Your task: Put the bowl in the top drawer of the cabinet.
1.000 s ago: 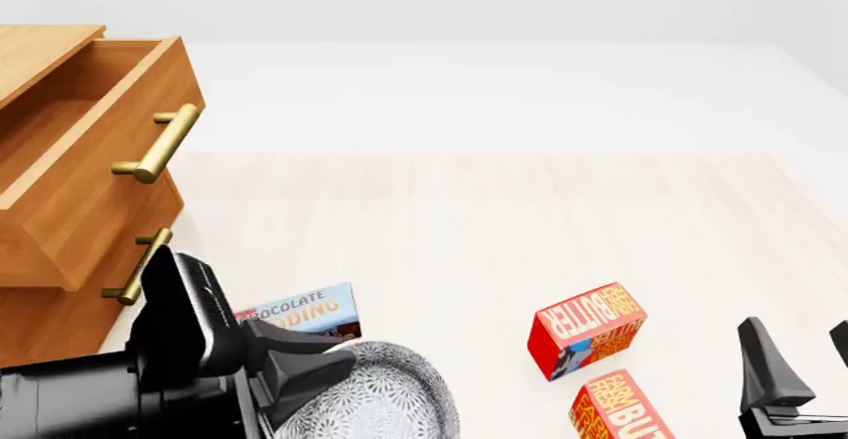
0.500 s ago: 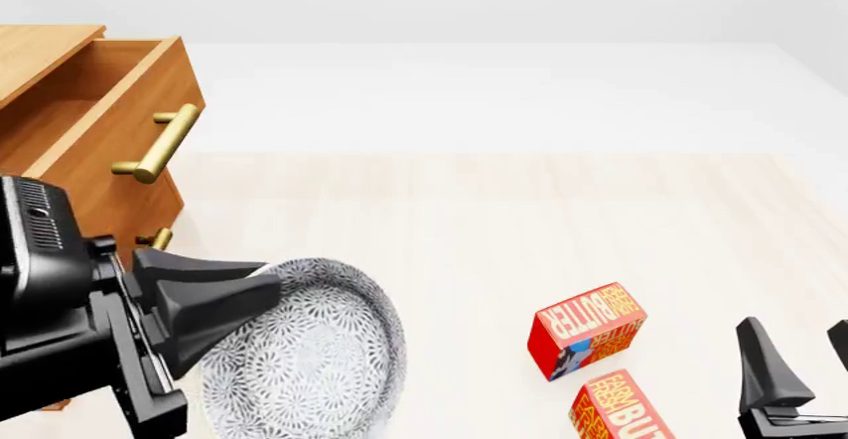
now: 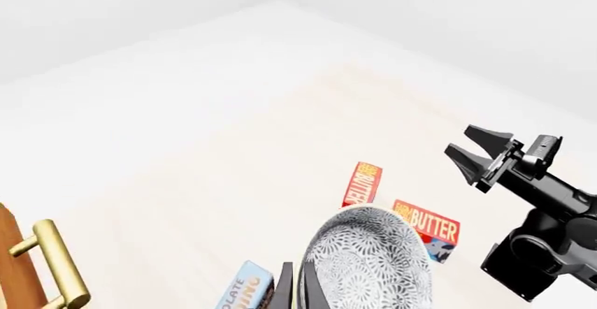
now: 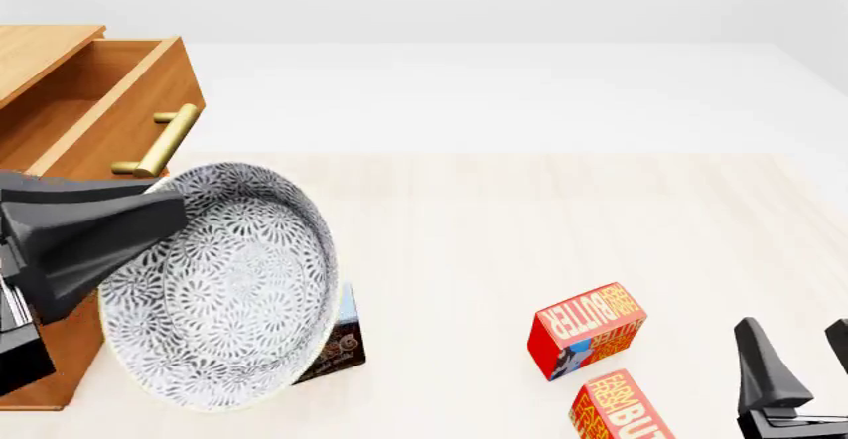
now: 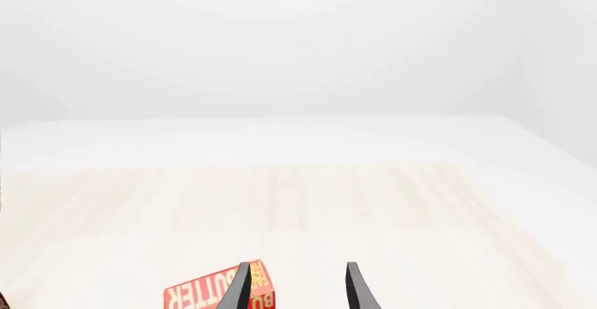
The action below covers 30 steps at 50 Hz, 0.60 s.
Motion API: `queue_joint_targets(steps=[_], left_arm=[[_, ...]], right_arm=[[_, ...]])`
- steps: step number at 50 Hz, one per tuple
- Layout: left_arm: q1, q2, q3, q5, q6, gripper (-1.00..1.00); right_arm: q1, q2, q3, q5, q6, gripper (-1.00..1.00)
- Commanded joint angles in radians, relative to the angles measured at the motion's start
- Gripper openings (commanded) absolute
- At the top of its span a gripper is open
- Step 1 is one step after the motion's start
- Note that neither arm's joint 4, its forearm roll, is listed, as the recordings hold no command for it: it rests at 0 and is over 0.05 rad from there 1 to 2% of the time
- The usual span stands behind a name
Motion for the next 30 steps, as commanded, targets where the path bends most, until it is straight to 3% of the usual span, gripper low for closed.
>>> queue_joint_targets(steps=[1, 30], left_arm=[[0.038, -0.02, -0.078, 0.044, 0.032, -1.0], [0.119, -0.024, -0.316, 0.166, 0.092, -1.0]], right_arm=[[0.004, 0.0, 0.0, 0.0, -0.001, 1.0], [0.009, -0.003, 0.0, -0.002, -0.001, 1.0]])
